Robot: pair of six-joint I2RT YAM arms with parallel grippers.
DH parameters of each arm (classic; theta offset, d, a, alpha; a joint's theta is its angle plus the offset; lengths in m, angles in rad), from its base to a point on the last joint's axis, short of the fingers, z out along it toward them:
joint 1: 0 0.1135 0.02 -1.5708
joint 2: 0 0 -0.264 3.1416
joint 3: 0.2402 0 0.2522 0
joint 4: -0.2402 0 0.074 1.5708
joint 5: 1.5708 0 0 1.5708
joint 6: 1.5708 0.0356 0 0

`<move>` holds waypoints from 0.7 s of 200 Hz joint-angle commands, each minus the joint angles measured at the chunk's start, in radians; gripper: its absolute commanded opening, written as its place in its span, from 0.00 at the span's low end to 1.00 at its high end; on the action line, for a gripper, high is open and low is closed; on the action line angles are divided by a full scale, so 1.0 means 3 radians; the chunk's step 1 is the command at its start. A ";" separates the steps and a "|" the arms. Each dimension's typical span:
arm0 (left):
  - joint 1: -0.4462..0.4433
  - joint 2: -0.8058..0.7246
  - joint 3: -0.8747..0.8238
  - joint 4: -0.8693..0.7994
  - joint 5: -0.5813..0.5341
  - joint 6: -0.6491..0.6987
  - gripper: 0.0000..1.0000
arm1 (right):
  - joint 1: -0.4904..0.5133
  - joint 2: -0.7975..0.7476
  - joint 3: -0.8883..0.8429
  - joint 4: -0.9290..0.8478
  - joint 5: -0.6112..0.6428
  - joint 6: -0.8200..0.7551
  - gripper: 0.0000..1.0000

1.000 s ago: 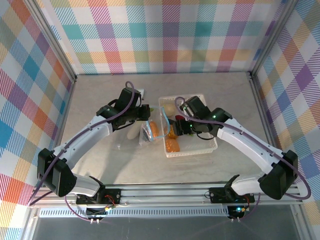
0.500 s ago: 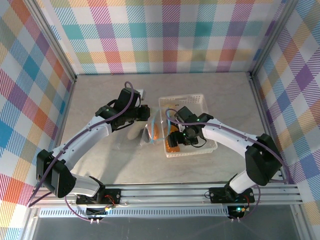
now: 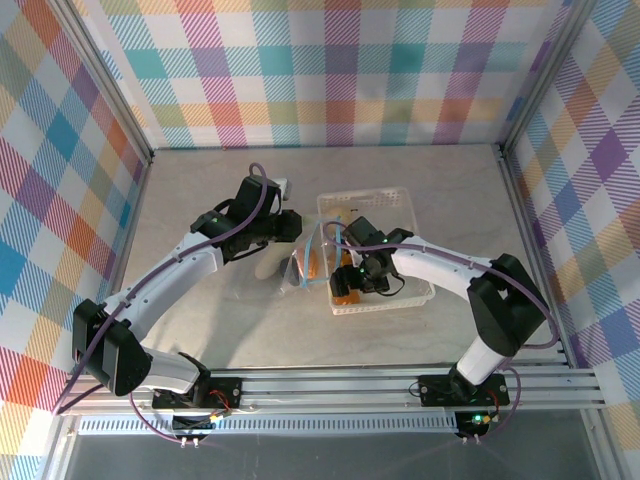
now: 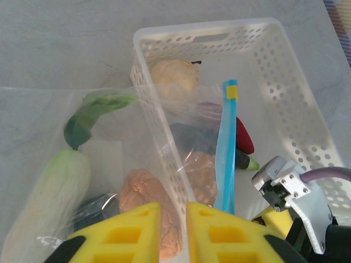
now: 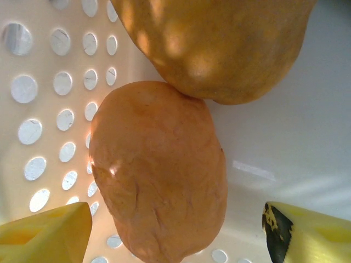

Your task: Place the food in the zip-top bag and seal the zipper

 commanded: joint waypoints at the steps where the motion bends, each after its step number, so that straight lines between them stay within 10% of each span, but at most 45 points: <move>1: 0.0024 -0.0180 -0.0033 0.0004 0.0127 0.0034 0.26 | 0.0001 -0.0040 0.0003 0.0019 0.0032 0.0059 0.81; 43: -0.0330 -0.0343 0.0091 -0.0230 -0.0297 0.0203 0.42 | 0.0000 -0.0106 -0.0012 -0.0049 0.0047 0.0031 0.81; 140: -0.0772 0.0324 0.0291 -0.0476 -0.1184 0.0301 0.44 | -0.0001 -0.0138 -0.0018 -0.0030 0.0032 0.0037 0.82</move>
